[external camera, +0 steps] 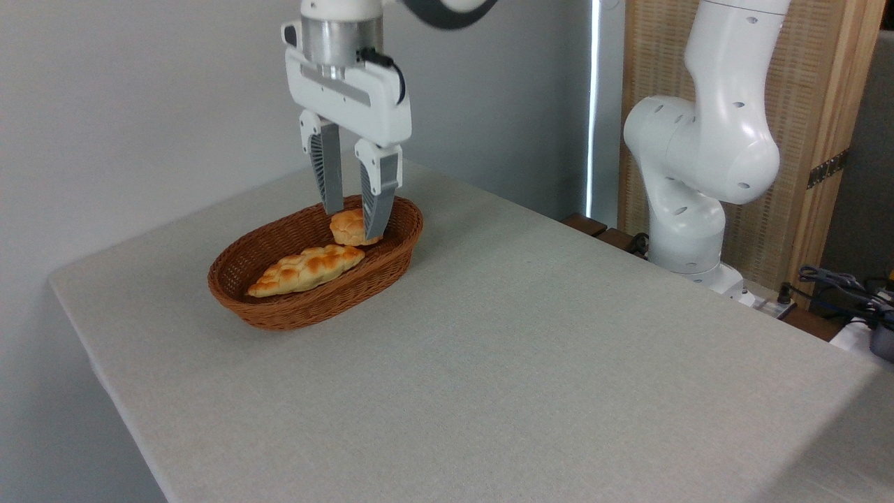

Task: Put bread into the basket
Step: 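Lower the bun into the basket beside the long roll and open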

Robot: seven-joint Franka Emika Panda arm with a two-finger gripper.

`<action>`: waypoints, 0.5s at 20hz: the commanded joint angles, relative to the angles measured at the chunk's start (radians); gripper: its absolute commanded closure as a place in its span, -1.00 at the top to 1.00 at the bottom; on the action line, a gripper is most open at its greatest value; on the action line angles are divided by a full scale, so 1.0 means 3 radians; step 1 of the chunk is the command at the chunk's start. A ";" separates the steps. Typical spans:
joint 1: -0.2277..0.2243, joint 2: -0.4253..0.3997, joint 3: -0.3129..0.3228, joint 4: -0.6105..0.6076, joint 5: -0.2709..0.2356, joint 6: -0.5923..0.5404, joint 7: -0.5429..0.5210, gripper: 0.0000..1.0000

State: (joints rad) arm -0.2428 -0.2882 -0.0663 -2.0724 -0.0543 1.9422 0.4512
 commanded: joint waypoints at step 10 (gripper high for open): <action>-0.0009 0.0781 0.0548 0.1446 0.0370 -0.1145 0.0710 1.00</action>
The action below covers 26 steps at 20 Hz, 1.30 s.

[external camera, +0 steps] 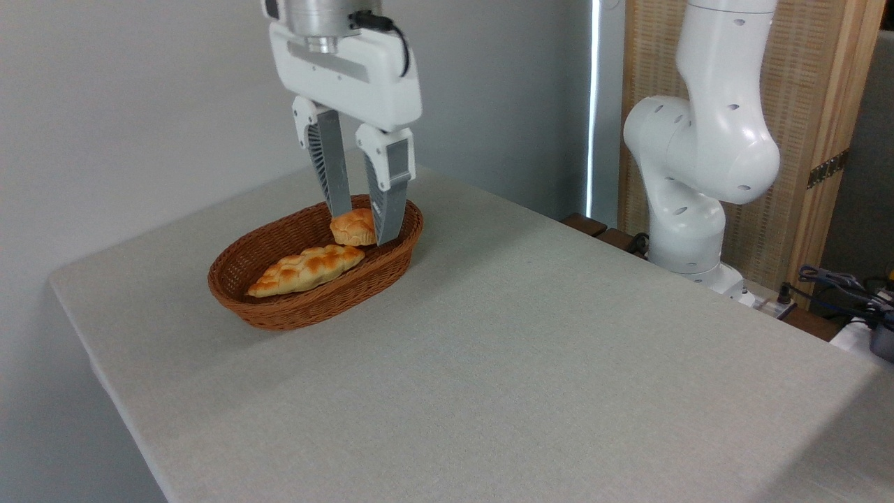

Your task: Put bread into the basket

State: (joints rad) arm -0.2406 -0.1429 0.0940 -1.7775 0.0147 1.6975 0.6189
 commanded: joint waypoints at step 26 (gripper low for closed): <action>0.0143 0.0486 0.0019 0.0617 -0.0013 -0.0514 0.0166 1.00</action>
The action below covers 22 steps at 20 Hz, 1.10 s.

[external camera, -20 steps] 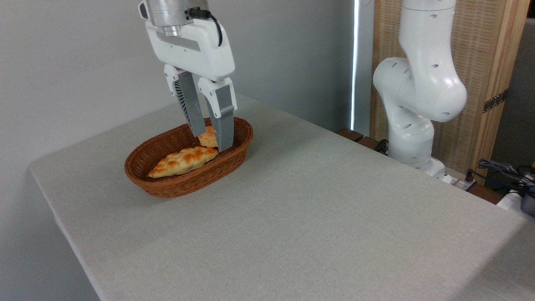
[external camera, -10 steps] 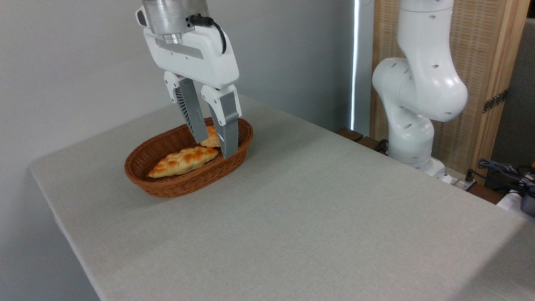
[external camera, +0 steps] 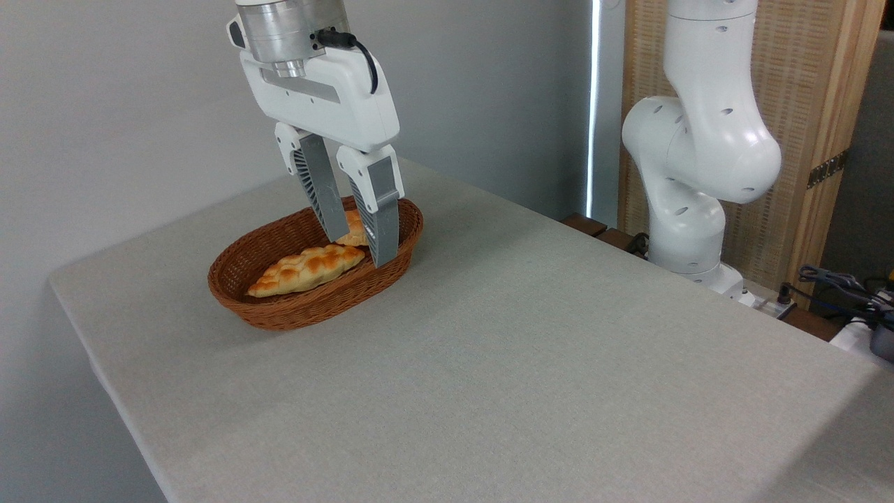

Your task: Put bread into the basket

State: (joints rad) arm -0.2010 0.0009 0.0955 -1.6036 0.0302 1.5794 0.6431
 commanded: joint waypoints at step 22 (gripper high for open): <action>0.0005 0.0002 0.0009 0.0043 -0.0121 -0.0116 0.0075 1.00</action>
